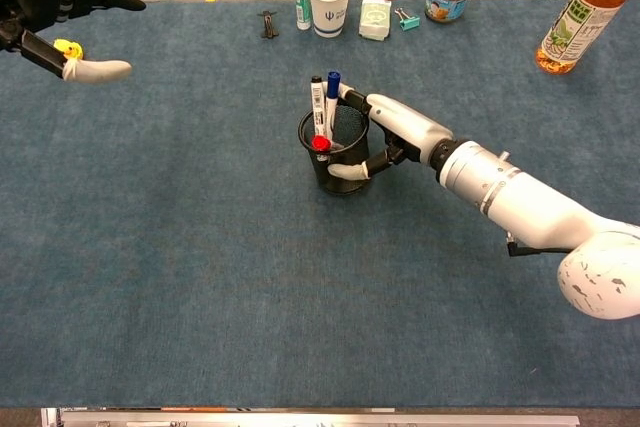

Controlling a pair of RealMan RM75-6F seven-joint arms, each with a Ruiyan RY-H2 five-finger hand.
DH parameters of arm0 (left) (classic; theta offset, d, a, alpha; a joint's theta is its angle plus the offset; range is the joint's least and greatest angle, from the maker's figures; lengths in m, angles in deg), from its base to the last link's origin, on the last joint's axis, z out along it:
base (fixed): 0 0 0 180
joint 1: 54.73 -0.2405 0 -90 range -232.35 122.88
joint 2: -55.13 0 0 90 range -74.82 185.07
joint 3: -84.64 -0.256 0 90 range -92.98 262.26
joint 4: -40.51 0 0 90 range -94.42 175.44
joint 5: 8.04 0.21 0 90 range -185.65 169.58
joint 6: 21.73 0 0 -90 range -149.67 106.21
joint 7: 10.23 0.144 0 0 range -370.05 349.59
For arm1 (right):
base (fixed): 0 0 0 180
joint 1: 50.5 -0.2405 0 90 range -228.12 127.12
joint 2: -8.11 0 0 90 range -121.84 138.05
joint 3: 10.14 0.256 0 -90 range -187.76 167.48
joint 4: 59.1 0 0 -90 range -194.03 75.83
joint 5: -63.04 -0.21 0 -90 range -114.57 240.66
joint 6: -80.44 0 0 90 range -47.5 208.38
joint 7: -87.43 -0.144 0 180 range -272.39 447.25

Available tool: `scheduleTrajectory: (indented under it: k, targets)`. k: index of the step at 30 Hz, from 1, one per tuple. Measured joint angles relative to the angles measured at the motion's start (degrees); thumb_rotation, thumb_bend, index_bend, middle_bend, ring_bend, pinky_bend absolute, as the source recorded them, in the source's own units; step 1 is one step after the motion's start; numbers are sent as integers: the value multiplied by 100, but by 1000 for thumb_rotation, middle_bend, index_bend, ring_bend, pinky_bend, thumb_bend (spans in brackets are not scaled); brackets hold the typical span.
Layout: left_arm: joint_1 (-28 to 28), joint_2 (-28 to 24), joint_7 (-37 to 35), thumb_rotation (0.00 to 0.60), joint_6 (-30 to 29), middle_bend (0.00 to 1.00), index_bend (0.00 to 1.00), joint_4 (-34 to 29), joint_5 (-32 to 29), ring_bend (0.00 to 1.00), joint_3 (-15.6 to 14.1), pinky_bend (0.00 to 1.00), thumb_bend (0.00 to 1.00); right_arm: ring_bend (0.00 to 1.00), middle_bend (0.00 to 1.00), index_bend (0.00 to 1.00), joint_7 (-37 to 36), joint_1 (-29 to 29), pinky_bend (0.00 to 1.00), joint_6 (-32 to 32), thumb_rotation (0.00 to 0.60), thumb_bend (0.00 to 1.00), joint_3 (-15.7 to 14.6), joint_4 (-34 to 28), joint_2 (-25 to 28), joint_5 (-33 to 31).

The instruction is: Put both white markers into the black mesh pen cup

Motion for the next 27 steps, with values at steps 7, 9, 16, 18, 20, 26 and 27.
scheduleTrajectory:
  k: [7,9,16,18,20,26,27]
  targets:
    - [3,12,-15,600,-5,0,184,19,3,0,-23,48,307,0,1,0,-140,95,0,-204,503,102,-80,137,-86,133]
    - [5,14,-14,600,-10,0,184,20,9,0,-25,48,307,0,0,0,-186,122,0,-230,504,91,-93,138,-77,145]
    - [15,26,11,600,-19,0,184,33,3,0,-25,49,307,0,0,0,-300,250,0,-421,504,65,-167,53,68,242]
    - [19,20,28,600,-20,0,184,32,-4,0,-20,49,306,0,0,0,-302,273,0,-452,504,64,-183,-6,126,269]
    - [20,11,63,600,-21,0,183,30,-20,0,-11,49,307,0,0,0,-292,300,0,-498,505,63,-202,-112,209,296]
    - [-9,-7,190,600,-53,0,184,30,-82,0,11,49,307,0,0,0,-115,378,0,-619,505,66,-230,-599,633,353]
    - [-22,-3,225,600,-70,0,184,37,-92,0,14,49,307,0,0,0,-73,394,0,-639,505,67,-229,-688,714,352]
